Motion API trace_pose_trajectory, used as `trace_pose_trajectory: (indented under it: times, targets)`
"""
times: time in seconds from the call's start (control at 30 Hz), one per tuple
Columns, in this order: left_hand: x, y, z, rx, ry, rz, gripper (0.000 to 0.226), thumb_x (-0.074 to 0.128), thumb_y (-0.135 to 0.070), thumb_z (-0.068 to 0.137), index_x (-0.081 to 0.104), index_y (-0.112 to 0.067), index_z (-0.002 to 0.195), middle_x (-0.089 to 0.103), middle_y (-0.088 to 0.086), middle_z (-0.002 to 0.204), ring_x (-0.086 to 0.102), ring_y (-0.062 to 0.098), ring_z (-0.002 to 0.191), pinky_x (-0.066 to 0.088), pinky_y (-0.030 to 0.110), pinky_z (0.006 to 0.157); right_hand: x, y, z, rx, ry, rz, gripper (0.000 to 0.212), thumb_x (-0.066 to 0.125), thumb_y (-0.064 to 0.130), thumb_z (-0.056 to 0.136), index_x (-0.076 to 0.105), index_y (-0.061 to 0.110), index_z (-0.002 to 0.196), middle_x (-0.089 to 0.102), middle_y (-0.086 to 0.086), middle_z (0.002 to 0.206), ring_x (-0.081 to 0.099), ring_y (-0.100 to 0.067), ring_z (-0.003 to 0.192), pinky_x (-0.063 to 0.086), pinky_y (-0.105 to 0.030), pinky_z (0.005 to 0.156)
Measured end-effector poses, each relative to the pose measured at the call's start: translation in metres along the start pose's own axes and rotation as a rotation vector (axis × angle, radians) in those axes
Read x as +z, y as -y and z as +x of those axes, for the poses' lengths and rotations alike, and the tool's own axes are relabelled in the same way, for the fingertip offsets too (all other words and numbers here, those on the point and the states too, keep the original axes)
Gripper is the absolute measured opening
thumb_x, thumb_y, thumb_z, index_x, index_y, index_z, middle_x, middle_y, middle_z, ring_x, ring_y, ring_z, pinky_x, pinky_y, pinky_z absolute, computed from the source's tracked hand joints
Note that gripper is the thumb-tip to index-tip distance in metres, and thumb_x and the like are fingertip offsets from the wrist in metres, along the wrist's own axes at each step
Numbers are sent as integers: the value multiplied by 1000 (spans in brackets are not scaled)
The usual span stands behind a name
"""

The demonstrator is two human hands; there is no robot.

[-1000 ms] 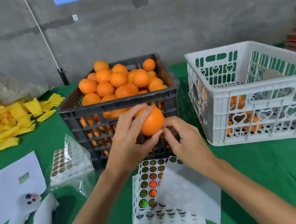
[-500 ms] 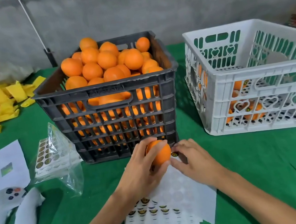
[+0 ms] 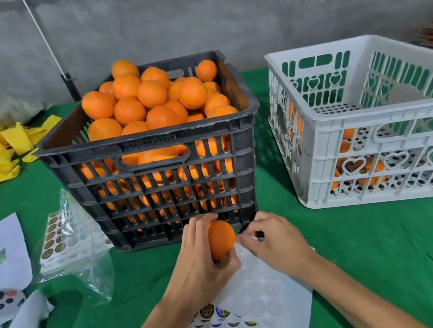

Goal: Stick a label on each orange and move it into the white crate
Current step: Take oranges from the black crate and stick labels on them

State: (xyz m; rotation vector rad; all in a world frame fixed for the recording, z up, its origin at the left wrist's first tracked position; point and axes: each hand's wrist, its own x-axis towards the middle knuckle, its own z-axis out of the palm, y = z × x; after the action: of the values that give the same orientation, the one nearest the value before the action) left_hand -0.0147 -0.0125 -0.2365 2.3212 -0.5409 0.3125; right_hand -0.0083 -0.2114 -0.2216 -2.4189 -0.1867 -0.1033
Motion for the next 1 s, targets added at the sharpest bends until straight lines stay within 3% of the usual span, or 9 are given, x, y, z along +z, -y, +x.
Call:
trace_pose_trajectory:
  times: [0.13, 0.33, 0.47, 0.57, 0.67, 0.8, 0.87, 0.93, 1.0]
  targets:
    - [1, -3, 1, 35, 10, 70, 64, 64, -41, 80, 40, -25, 136, 39, -13, 128, 45, 12, 112, 53, 29, 78, 1, 2, 2, 141, 5, 198, 27, 72, 29, 86, 66, 30, 60, 68, 4, 87, 64, -13, 87, 53, -37, 81]
    - [-3, -6, 3, 120, 106, 153, 57, 65, -32, 82, 40, -28, 134, 41, -14, 128, 43, 11, 109, 47, 29, 80, 1, 2, 10, 262, 31, 360, 20, 69, 24, 85, 75, 22, 66, 73, 5, 73, 64, -4, 71, 54, -31, 73]
    - [-5, -7, 4, 116, 121, 131, 59, 65, -32, 82, 37, -34, 134, 38, -18, 129, 43, 9, 110, 47, 28, 81, 3, 2, 8, 266, -111, 339, 22, 66, 20, 93, 77, 23, 75, 72, 9, 84, 67, -8, 86, 56, -34, 82]
    - [-5, -9, 2, 106, 101, 93, 61, 68, -31, 84, 37, -32, 136, 37, -18, 129, 45, 9, 111, 49, 30, 86, 2, 10, -2, 99, -289, 301, 20, 62, 23, 96, 72, 29, 80, 62, 12, 89, 61, -7, 82, 54, -38, 77]
    - [-10, -15, 5, 45, 90, -15, 63, 71, -38, 91, 35, -37, 142, 38, -21, 134, 46, 4, 117, 48, 18, 88, -3, 21, -13, -170, -349, 190, 14, 62, 31, 99, 70, 29, 88, 56, 15, 92, 58, -9, 84, 51, -37, 73]
    - [-32, -38, 10, 68, -12, -76, 69, 75, -48, 89, 32, -53, 143, 28, -47, 137, 42, -8, 128, 46, 14, 99, -26, 36, -18, -423, -415, 185, 14, 61, 22, 103, 74, 19, 108, 60, 13, 109, 61, -8, 102, 53, -34, 84]
    - [-46, -54, 16, 174, -108, -25, 73, 79, -43, 86, 41, -41, 148, 35, -38, 144, 43, -5, 130, 47, 19, 102, -41, 44, -17, -534, -464, 139, 22, 59, 25, 103, 72, 14, 117, 61, 9, 119, 61, -10, 110, 53, -35, 89]
    - [-60, -70, 29, 306, -223, 85, 74, 84, -38, 83, 52, -20, 147, 51, -14, 145, 48, 7, 129, 45, 25, 105, -55, 54, -17, -627, -522, 93, 34, 64, 32, 100, 67, 10, 126, 60, 2, 130, 61, -15, 117, 54, -37, 92]
    - [-77, -89, 49, 421, -313, 179, 77, 84, -45, 81, 55, -11, 144, 57, -2, 142, 50, 13, 128, 36, 17, 110, -69, 67, -15, -657, -610, 72, 53, 72, 43, 94, 63, 9, 133, 58, 0, 136, 61, -16, 121, 56, -34, 92]
